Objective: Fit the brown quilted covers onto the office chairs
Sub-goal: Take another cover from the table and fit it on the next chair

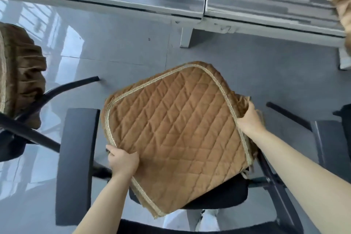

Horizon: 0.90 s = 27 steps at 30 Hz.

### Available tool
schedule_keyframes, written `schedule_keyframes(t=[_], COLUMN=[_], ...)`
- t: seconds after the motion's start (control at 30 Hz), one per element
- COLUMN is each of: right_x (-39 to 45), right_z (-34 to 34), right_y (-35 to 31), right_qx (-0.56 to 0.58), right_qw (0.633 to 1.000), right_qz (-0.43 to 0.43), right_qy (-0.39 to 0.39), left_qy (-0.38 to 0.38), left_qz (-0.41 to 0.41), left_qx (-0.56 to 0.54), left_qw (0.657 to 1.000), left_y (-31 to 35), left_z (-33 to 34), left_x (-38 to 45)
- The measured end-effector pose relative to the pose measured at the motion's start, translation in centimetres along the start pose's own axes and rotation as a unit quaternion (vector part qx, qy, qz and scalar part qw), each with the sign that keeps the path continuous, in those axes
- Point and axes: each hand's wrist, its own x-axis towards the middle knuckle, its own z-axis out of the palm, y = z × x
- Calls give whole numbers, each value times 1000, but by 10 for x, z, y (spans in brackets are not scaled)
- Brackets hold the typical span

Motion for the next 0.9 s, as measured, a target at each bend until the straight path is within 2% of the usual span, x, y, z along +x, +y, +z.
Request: schedule_keyframes(t=[0.17, 0.33, 0.43, 0.5, 0.57, 0.63, 0.67, 0.73, 0.83, 0.9], right_x=[-31, -44, -42, -49, -57, -64, -69, -77, -83, -80], right_z=[29, 40, 36, 33, 33, 36, 37, 40, 44, 49], right_y=[60, 82, 85, 89, 97, 98, 94, 81, 63, 55], right_qx=[19, 105, 167, 119, 19, -80, -128, -189, -230, -246], right_qw=[995, 987, 980, 992, 1000, 995, 989, 981, 956, 939], right_qz=[85, 96, 92, 44, 9, 19, 27, -21, -184, -240], right_qy=[-50, -80, -52, -15, -11, -51, -64, -42, 15, 15], left_qy=[25, 73, 99, 106, 105, 106, 106, 90, 49, 55], left_qz=[45, 65, 127, 146, 144, 162, 171, 180, 213, 242], left_qx=[38, -7, 14, 59, 171, 312, 347, 355, 342, 346], left_qw=[998, 995, 987, 982, 969, 930, 916, 913, 914, 905], left_y=[-13, -15, -17, -22, -33, -45, -48, -49, -41, -34], left_z=[11, 7, 5, 5, 7, 12, 16, 23, 37, 46], left_x=[-2, 4, -5, -14, -21, -23, -23, -21, -20, -20])
